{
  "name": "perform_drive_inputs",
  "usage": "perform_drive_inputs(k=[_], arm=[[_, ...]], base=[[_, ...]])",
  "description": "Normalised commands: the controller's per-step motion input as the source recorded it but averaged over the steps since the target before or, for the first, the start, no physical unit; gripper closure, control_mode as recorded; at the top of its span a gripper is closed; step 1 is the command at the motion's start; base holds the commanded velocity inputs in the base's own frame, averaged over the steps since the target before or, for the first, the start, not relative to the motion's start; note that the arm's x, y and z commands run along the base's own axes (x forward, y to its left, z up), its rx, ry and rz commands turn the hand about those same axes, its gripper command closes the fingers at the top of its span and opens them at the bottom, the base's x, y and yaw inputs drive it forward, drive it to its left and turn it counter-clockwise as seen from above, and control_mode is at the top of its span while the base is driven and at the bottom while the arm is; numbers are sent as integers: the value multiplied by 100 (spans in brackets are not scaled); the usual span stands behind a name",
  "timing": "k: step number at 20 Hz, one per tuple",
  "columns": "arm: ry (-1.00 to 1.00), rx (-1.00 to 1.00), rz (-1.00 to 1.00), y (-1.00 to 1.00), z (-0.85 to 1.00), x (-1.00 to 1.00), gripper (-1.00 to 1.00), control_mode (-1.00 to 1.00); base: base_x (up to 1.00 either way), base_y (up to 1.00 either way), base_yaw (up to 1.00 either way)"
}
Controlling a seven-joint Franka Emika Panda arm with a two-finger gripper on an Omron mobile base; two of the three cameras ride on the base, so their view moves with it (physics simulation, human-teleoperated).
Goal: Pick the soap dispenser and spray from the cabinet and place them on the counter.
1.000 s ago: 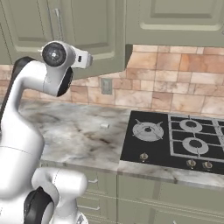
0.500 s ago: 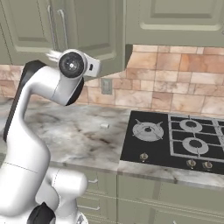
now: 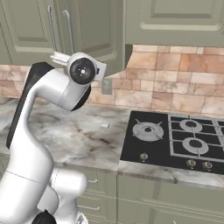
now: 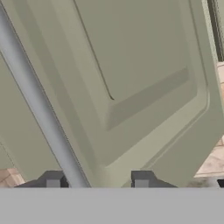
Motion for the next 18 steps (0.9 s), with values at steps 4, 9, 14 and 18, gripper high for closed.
perform_drive_inputs(k=[4, 9, 14, 18], arm=[[0, 0, 2, -11, 19, -11, -100, -100], [0, 6, 1, -41, 21, -19, -100, -100], [0, 4, -2, -29, 19, -33, -100, -100], [-3, -4, -3, -2, 12, -44, -100, -100]], base=[[0, 0, 0], [0, 0, 0], [0, 0, 0], [0, 0, 0]])
